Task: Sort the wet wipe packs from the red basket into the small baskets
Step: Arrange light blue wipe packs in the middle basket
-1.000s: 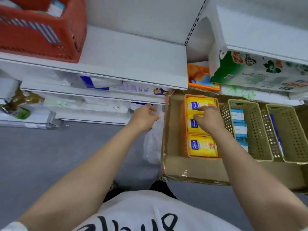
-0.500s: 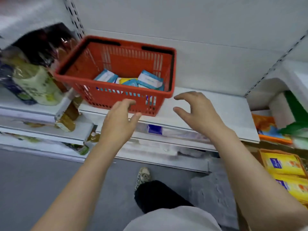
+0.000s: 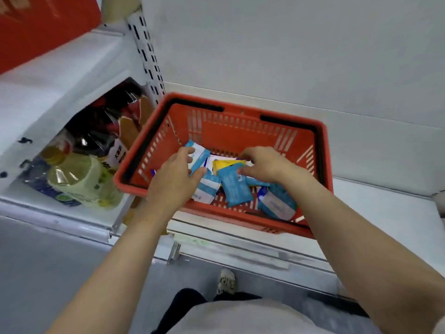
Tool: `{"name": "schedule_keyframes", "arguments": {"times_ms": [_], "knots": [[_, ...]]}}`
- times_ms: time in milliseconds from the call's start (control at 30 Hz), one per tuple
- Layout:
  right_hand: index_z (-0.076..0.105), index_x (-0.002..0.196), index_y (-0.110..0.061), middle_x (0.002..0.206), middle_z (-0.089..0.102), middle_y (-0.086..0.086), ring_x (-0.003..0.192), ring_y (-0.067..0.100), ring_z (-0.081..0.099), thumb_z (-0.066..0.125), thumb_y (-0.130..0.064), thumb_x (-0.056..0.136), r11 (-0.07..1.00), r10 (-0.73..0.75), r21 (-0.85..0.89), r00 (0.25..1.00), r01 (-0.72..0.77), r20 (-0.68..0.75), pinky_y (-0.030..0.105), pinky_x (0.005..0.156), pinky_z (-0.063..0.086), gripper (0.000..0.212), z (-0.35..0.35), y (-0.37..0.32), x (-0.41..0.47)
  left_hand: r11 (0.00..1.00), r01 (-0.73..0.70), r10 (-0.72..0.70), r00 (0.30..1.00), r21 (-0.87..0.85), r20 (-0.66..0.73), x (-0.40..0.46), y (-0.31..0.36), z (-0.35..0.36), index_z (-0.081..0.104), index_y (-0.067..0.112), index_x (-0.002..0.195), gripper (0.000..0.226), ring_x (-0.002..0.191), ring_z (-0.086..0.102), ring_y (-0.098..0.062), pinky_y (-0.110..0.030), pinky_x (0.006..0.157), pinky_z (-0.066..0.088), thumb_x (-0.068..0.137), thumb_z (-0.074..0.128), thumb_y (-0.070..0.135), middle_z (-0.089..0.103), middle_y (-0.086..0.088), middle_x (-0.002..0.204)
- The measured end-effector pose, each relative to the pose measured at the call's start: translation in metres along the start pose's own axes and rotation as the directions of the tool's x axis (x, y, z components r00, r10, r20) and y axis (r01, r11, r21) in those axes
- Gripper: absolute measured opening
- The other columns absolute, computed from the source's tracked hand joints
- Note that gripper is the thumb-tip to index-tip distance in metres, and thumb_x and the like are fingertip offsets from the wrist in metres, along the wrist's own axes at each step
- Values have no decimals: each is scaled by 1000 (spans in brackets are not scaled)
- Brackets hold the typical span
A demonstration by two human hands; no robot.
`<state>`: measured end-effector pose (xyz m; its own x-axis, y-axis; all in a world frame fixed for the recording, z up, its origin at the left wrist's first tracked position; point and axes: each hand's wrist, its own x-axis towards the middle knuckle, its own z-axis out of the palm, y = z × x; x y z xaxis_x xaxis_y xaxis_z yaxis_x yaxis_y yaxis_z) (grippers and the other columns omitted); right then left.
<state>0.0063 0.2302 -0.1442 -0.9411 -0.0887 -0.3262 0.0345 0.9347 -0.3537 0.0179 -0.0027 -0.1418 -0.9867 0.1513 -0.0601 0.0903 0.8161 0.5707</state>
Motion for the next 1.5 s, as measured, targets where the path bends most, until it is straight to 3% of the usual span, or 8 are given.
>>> {"name": "schedule_keyframes", "arguments": {"times_ms": [133, 300, 467, 700, 800, 933, 1233, 1500], "knots": [[42, 145, -15, 143, 50, 9, 127, 28, 50, 74, -41, 84, 990, 14, -142, 976, 18, 218, 37, 103, 44, 74, 28, -3, 50, 1000, 12, -14, 981, 13, 194, 39, -5, 4, 38, 24, 144, 68, 117, 59, -25, -40, 98, 46, 87, 68, 45, 53, -6, 141], [46, 133, -16, 127, 56, 10, 118, 30, 51, 79, -35, 77, 936, -6, -350, 993, 49, 121, 38, 85, 47, 68, 57, 0, 60, 993, -88, 49, 911, 75, 410, 77, -4, 12, 31, 23, 150, 78, 125, 52, -26, -32, 89, 42, 86, 67, 51, 45, -6, 148], [70, 108, -16, 112, 65, 11, 107, 30, 59, 71, -29, 83, 927, 31, -373, 985, 36, 170, 37, 77, 51, 28, 61, 15, 52, 988, -146, 99, 846, 49, 524, 106, 10, 19, 31, 24, 150, 77, 127, 51, -26, -36, 98, 44, 87, 65, 53, 45, -6, 149], [59, 123, -13, 120, 63, 7, 110, 29, 60, 82, -40, 75, 976, 133, -215, 883, -37, 451, 37, 89, 51, 60, 58, 8, 48, 993, -119, 91, 763, 2, 640, 120, 18, 34, 37, 24, 147, 72, 121, 54, -21, -28, 88, 43, 87, 64, 53, 50, -4, 144], [64, 90, -15, 82, 62, -3, 84, 20, 59, 81, -33, 77, 999, 44, 10, 969, -47, 243, 29, 67, 45, 29, 26, 5, 38, 981, 113, 26, 725, -156, 688, 121, 16, 34, 47, 28, 139, 61, 111, 56, -18, -33, 87, 48, 88, 57, 60, 53, -2, 138], [67, 85, -11, 90, 64, 1, 86, 20, 56, 83, -18, 75, 960, -10, 263, 954, 93, -300, 36, 75, 46, 20, 2, -3, 15, 830, 476, -81, 618, -290, 782, 126, 19, 29, 46, 29, 140, 65, 108, 61, -24, -40, 84, 54, 88, 48, 67, 55, -4, 133], [67, 101, -21, 144, 49, 0, 131, 8, 44, 81, -3, 75, 878, 102, 468, 913, 104, -395, 31, 98, 51, 35, 6, -6, -22, 819, 361, 103, 673, -447, 733, 127, 21, 22, 65, 22, 115, 36, 100, 69, -26, -42, 85, 55, 82, 78, 25, 72, -8, 110], [42, 142, -10, 116, 70, 8, 98, 23, 73, 79, -20, 83, -68, 423, 990, 895, -123, 141, 35, 88, 58, 71, 12, -24, -10, 749, 355, 64, 801, -559, 595, 132, 23, 21, 56, 14, 96, 32, 79, 71, -22, -38, 70, 61, 77, 81, 13, 71, -12, 98]]}}
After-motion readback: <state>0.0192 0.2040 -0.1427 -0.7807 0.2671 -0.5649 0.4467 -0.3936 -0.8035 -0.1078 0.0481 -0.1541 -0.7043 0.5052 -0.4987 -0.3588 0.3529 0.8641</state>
